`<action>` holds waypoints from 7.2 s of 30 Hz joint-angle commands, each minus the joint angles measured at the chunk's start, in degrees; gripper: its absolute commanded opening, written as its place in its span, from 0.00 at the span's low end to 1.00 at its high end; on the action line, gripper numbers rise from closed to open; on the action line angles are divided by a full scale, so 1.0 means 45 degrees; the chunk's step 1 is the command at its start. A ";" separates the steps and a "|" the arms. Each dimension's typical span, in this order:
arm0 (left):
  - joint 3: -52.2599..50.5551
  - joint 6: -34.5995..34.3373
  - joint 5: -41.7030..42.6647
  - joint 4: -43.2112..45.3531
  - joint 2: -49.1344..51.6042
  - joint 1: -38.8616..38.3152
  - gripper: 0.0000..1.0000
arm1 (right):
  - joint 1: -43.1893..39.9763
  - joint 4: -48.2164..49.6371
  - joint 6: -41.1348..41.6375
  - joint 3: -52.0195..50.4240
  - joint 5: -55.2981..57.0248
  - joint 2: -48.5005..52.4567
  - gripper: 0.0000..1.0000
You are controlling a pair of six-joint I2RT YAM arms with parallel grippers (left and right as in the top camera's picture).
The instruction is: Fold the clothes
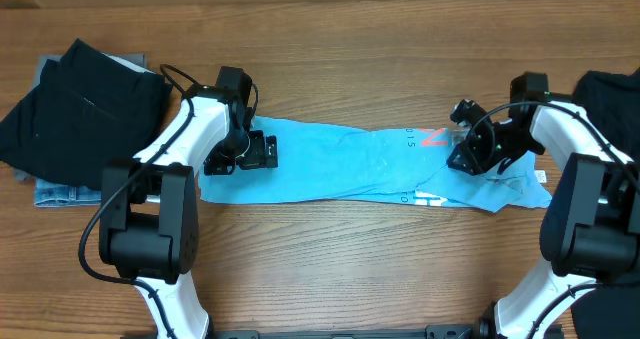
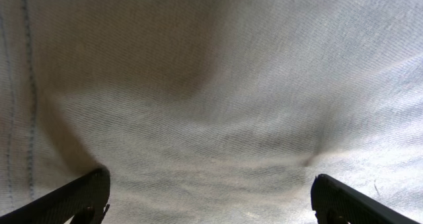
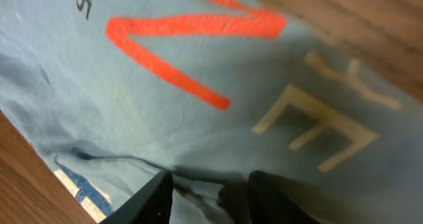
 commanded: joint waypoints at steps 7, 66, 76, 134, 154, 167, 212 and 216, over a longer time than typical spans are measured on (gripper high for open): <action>-0.0112 0.0053 0.0039 0.0024 -0.0262 -0.0005 1.00 | -0.0034 0.0146 -0.0321 -0.0209 -0.0364 0.0029 0.19; -0.0112 0.0053 0.0039 0.0019 -0.0262 -0.0005 1.00 | 0.2395 0.0471 -0.0199 0.1341 -0.0340 -0.0097 0.40; -0.0112 0.0053 0.0039 0.0024 -0.0262 -0.0005 1.00 | 0.1656 -0.1904 0.5450 0.4133 0.2885 -0.1151 0.47; -0.0112 0.0053 0.0044 0.0019 -0.0262 -0.0005 1.00 | -0.0515 -0.2030 1.0404 0.1263 0.4799 -0.1132 0.33; -0.0112 0.0053 0.0039 0.0024 -0.0262 -0.0005 1.00 | -0.0452 0.0160 1.0399 -0.0287 0.4799 -0.1122 0.11; -0.0112 0.0053 0.0039 0.0160 -0.0262 -0.0005 1.00 | -0.0452 -0.0583 1.0404 0.1302 0.4804 -0.1122 0.08; -0.0112 0.0053 0.0044 0.0204 -0.0262 -0.0005 1.00 | 0.0476 -0.1413 1.0520 0.3633 0.3609 -0.1792 0.54; -0.0112 0.0053 0.0044 0.0204 -0.0262 -0.0005 1.00 | 0.1564 -0.2453 1.1978 0.3303 0.3254 -0.1821 0.55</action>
